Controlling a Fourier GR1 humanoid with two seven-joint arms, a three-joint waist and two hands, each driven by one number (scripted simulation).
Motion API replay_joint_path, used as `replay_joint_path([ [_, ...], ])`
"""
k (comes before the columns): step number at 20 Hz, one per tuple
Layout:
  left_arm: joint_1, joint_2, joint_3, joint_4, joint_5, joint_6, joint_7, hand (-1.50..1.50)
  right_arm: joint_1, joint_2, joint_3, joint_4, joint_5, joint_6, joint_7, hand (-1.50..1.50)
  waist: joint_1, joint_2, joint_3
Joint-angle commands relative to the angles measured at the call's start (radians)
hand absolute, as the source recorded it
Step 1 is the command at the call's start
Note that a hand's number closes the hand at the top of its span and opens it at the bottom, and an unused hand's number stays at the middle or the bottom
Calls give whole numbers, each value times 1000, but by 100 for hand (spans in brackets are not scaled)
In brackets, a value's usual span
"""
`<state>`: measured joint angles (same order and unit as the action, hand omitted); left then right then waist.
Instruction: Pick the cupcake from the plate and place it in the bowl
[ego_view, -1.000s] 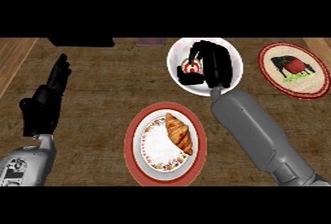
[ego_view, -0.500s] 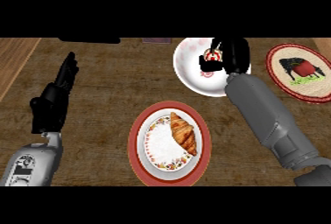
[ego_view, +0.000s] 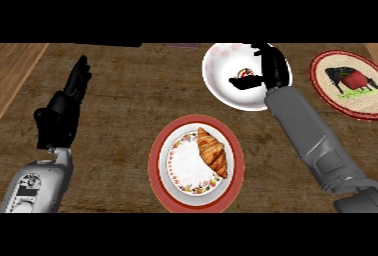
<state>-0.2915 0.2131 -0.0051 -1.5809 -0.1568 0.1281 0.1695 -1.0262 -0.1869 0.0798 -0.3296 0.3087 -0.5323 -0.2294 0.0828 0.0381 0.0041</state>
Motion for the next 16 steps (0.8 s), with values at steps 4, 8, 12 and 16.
replay_joint_path([
  [4, -3, -15, -7, 16, -14, 11, -17, 0, -41, -46, -150, 32, -133, 102, -192, -150, -10, -2, 0],
  [8, 25, -24, -9, 19, -16, 14, -15, 0, -33, -49, -196, 88, -158, 103, -263, -150, -15, -10, -2],
  [12, 15, 1, 24, 1, 0, -1, 12, 0, 5, -85, -257, 105, -221, 227, -319, -150, -35, -18, -2],
  [16, 47, 12, 36, -7, 5, -12, 0, 0, 39, -184, -291, 102, -257, 405, -374, -150, -49, -25, -2],
])
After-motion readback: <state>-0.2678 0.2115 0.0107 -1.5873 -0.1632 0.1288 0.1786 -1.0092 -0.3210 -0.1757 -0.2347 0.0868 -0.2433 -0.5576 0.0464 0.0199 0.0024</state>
